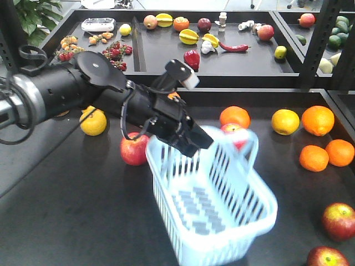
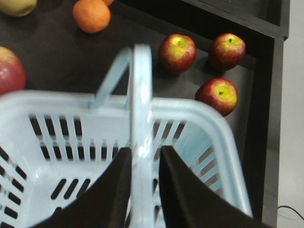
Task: Pick three apples into basket with both arms
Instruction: 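Swing the left arm over the table and lower the basket onto it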
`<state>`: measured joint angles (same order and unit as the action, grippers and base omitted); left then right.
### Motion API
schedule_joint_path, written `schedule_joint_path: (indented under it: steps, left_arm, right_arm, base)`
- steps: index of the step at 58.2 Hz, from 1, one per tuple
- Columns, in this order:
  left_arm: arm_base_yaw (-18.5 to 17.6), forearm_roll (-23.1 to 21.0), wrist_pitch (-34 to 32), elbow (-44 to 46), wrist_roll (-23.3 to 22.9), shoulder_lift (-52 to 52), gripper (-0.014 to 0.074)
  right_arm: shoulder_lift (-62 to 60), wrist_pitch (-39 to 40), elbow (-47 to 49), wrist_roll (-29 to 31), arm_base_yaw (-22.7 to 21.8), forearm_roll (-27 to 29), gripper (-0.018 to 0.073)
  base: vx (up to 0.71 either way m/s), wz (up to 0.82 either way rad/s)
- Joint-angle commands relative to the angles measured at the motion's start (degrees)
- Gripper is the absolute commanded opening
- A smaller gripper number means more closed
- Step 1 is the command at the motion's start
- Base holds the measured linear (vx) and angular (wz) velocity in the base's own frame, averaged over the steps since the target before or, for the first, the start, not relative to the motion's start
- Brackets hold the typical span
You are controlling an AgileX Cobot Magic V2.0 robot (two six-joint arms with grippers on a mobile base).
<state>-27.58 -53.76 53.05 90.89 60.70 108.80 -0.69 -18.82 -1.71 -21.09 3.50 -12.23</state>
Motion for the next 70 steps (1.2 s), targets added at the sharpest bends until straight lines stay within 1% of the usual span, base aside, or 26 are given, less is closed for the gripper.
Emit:
schedule_joint_path:
  steps: [1, 8, 15, 23, 31, 38, 43, 46, 52, 56, 62, 70]
  left_arm:
    - [-0.5, -3.5, -1.4, 2.2, 0.4, -2.4, 0.0213]
    - [-0.5, -3.5, -1.4, 2.2, 0.4, -2.2, 0.0293]
    - [-0.5, -3.6, -0.6, 2.2, 0.4, -2.5, 0.0340]
    - [-0.5, -4.0, 0.1, 2.2, 0.2, -3.7, 0.0349]
    - [-0.5, -3.9, 2.8, 2.2, -0.4, -6.8, 0.0343]
    - [-0.5, -3.7, 6.6, 2.2, -2.1, -10.5, 0.0304]
    - [-0.5, -2.5, 10.4, 2.2, -4.1, -13.5, 0.0242]
    - [-0.5, -1.2, 13.3, 2.2, -5.0, -15.1, 0.0190]
    - [-0.5, 2.1, 18.8, 2.0, -8.6, -18.7, 0.0069]
    - [-0.5, 5.1, 18.7, 1.1, -11.2, -21.1, -0.0009]
    - [-0.5, 8.4, 18.7, -2.2, -12.1, -24.9, -0.0008]
    - [-0.5, 8.6, 17.9, -10.8, -12.2, -29.6, -0.0008]
  right_arm:
    - [-0.6, 4.2, -0.7, 0.1, -0.2, -0.4, -0.0005]
    - [-0.6, 4.2, -0.7, 0.1, -0.2, -0.4, -0.0005]
    - [-0.6, 4.2, -0.7, 0.1, -0.2, -0.4, -0.0005]
    - [-0.6, 4.2, -0.7, 0.1, -0.2, -0.4, -0.0005]
    - [-0.6, 4.2, -0.7, 0.1, -0.2, -0.4, -0.0005]
    - [-0.6, 4.2, -0.7, 0.1, -0.2, -0.4, -0.0005]
    - [-0.6, 4.2, -0.7, 0.1, -0.2, -0.4, -0.0005]
    - [-0.6, 4.2, -0.7, 0.1, -0.2, -0.4, -0.0005]
    - [-0.6, 4.2, -0.7, 0.1, -0.2, -0.4, -0.0005]
    - [-0.6, 4.2, -0.7, 0.1, -0.2, -0.4, -0.0005]
    - [-0.6, 4.2, -0.7, 0.1, -0.2, -0.4, -0.0005]
    - [-0.6, 4.2, -0.7, 0.1, -0.2, -0.4, -0.0005]
  base:
    - [0.00, 0.00]
    - [0.00, 0.00]
    - [0.00, 0.00]
    - [0.00, 0.00]
    - [0.00, 0.00]
    - [0.00, 0.00]
    - [0.00, 0.00]
    - [0.00, 0.00]
    - [0.00, 0.00]
    - [0.00, 0.00]
    - [0.00, 0.00]
    - [0.00, 0.00]
